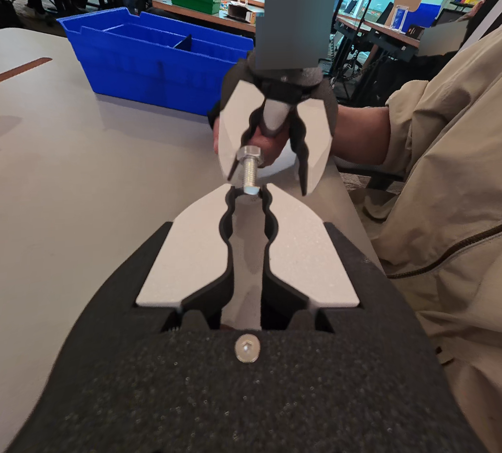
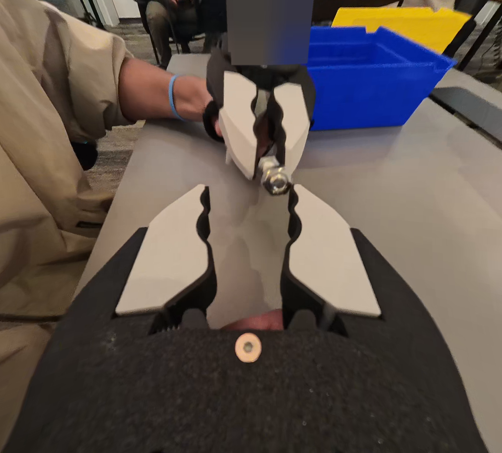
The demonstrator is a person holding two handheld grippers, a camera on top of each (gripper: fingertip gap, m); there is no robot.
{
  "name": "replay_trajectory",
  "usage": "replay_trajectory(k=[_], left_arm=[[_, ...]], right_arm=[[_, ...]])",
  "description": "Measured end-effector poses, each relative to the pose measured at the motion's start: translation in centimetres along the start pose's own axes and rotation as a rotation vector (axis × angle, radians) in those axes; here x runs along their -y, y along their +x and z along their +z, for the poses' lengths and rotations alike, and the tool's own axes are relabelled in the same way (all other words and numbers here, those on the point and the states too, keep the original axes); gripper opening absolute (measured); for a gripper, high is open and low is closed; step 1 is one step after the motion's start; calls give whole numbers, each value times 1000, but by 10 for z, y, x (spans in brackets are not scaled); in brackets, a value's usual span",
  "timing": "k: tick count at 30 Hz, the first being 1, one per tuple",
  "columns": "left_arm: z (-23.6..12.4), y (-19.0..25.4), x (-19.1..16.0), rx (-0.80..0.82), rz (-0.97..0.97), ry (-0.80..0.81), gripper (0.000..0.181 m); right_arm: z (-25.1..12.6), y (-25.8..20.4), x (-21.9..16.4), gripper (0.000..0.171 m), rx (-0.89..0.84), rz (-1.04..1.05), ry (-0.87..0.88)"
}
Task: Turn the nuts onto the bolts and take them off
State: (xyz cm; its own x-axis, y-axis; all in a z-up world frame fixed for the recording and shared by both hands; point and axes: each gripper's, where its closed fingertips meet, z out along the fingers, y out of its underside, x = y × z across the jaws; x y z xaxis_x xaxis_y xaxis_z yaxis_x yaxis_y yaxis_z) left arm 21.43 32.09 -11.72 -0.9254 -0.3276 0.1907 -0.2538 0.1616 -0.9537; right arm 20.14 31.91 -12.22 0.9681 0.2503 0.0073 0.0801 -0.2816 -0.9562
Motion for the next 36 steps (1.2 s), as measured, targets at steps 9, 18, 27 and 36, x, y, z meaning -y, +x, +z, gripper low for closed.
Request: replay_trajectory(k=[9, 18, 27, 36], left_arm=[[0, 0, 0, 0, 0, -3, 18], [3, -1, -7, 11, 7, -37, 18], [2, 1, -3, -3, 2, -16, 18], [1, -1, -3, 10, 9, -20, 18]], right_arm=[[-13, 11, 6, 52, -41, 10, 11], [-12, -2, 34, 50, -17, -46, 126], [-5, 4, -9, 54, -17, 27, -48], [-18, 9, 19, 50, -58, 10, 55]])
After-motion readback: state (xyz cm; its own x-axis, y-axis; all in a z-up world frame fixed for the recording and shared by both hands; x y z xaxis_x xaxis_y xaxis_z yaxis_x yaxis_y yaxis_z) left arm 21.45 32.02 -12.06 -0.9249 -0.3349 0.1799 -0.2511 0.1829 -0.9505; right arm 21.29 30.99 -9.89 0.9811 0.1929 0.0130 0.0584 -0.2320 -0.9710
